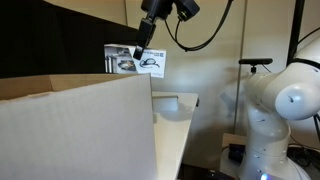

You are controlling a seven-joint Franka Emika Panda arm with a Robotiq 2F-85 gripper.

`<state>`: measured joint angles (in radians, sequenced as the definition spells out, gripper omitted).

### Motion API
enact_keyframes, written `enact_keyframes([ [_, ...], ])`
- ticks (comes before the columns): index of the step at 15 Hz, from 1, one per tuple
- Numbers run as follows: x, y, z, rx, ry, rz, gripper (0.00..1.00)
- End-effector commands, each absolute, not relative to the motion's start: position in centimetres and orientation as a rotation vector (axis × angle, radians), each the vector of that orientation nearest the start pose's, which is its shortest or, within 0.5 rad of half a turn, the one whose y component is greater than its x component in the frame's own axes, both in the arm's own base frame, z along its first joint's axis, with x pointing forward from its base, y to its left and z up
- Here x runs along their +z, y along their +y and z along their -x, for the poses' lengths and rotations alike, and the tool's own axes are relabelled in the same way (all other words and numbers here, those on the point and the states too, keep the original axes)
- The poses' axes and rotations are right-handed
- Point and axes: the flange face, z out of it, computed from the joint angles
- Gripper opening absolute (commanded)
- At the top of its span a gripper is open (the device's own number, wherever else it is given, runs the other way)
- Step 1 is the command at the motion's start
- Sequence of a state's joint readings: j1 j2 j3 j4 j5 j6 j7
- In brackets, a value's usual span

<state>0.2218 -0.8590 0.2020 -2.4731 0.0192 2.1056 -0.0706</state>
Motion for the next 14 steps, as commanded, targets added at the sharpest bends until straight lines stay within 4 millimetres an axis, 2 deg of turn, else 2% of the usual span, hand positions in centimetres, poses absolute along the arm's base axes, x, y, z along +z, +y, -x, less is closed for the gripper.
enact_keyframes([
  [1, 60.8, 14.3, -30.6, -0.746, -0.615, 3.066, 0.32],
  [8, 57.9, 8.3, -33.2, -0.564, -0.411, 3.139, 0.32],
  [11, 55.8, 6.2, -33.6, -0.473, -0.353, 3.168, 0.32],
  [14, 52.8, 4.4, -33.4, -0.389, -0.306, 3.204, 0.32],
])
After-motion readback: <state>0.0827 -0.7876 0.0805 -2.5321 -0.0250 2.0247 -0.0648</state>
